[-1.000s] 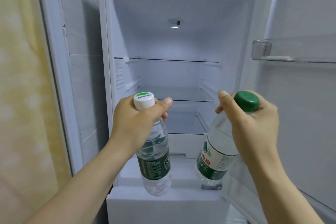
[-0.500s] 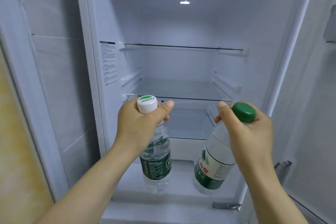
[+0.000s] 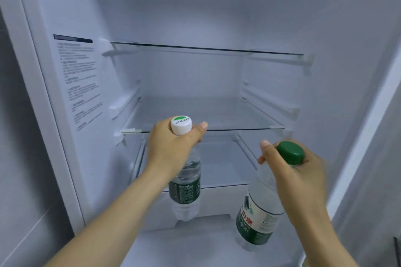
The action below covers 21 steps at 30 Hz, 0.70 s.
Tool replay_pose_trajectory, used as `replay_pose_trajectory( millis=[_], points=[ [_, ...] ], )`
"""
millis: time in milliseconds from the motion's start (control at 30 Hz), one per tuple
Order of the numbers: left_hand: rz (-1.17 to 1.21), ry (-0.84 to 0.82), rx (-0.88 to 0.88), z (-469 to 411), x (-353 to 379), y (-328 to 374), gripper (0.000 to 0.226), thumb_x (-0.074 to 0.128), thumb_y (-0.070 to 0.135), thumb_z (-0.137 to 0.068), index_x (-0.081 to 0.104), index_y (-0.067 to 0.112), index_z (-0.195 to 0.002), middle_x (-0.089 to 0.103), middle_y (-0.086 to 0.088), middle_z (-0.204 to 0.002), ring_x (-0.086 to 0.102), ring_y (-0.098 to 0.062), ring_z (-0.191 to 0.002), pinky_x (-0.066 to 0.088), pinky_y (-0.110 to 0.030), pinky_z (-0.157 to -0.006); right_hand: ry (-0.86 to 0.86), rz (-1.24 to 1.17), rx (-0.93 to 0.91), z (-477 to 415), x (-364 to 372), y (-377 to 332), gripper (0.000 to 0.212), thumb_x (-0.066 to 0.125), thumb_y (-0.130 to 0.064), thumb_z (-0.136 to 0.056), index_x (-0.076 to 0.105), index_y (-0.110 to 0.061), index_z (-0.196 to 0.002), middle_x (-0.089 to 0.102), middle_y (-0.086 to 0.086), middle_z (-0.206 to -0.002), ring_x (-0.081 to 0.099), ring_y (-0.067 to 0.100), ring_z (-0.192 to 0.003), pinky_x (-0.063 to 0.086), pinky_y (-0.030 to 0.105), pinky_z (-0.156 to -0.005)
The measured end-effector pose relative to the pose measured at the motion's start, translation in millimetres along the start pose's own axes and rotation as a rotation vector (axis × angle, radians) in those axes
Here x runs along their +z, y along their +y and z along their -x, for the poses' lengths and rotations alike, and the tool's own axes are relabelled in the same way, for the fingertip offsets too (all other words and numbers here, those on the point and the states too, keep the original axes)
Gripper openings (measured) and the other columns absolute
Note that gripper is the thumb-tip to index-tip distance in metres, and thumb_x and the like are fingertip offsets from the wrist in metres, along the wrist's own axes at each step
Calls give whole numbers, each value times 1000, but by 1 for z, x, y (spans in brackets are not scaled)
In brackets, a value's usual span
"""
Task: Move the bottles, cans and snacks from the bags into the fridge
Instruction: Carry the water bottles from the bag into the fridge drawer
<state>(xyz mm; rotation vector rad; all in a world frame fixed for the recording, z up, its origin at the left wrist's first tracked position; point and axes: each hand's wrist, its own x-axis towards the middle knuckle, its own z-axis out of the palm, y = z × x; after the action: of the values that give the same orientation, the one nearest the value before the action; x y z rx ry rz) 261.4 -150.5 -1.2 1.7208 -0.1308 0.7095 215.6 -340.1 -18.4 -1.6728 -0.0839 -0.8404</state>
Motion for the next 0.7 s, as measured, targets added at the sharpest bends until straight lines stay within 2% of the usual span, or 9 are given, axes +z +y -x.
replay_pose_trajectory(
  millis=[133, 267, 333, 367, 433, 567, 700],
  points=[
    [-19, -26, 6, -15, 12, -19, 33, 77, 28, -77, 65, 0, -63, 62, 14, -48, 51, 1, -45, 39, -11, -48, 7, 50, 15, -5, 7, 12, 43, 64, -40, -73, 59, 1, -62, 55, 9, -58, 44, 6, -50, 33, 13, -48],
    [-37, -8, 16, -22, 22, -27, 34, 76, 29, -78, 65, -1, -64, 63, 12, -50, 50, -1, -45, 39, -13, -47, -7, 80, 14, -12, 8, 23, 46, 64, -41, -74, 58, 3, -64, 55, 17, -62, 45, 19, -55, 33, 15, -49],
    [-43, 24, 22, -24, 27, -32, 35, 76, 31, -78, 65, 0, -64, 66, 2, -55, 54, -10, -49, 44, -24, -50, -13, 86, 16, -16, 8, 27, 47, 64, -41, -73, 57, 4, -65, 54, 20, -64, 43, 15, -54, 32, 16, -49],
    [-45, 42, 31, -24, 30, -34, 38, 76, 33, -77, 64, -1, -66, 67, -6, -60, 57, -21, -55, 47, -33, -54, -15, 86, 16, -18, 8, 30, 47, 64, -41, -73, 57, 5, -65, 55, 20, -64, 44, 17, -54, 32, 16, -49],
    [-46, 85, 56, -24, 36, -36, 44, 77, 36, -77, 61, -5, -68, 66, -20, -68, 59, -34, -67, 47, -39, -59, -17, 70, 20, -20, 6, 34, 47, 63, -41, -74, 57, 4, -65, 56, 21, -65, 46, 20, -57, 34, 15, -50],
    [-50, 135, 77, -25, 43, -38, 43, 76, 32, -78, 60, -7, -69, 65, -22, -68, 59, -36, -67, 42, -35, -56, -6, 37, 22, -22, 7, 44, 45, 68, -37, -79, 56, 5, -66, 56, 22, -66, 48, 26, -62, 34, 15, -50],
    [-103, 110, 87, -25, 52, -39, 46, 75, 38, -78, 59, -4, -67, 63, -20, -66, 57, -34, -66, 46, -42, -60, 21, 1, 18, -27, 10, 52, 40, 70, -25, -87, 56, 6, -67, 58, 24, -68, 50, 28, -65, 35, 15, -51]
  ],
)
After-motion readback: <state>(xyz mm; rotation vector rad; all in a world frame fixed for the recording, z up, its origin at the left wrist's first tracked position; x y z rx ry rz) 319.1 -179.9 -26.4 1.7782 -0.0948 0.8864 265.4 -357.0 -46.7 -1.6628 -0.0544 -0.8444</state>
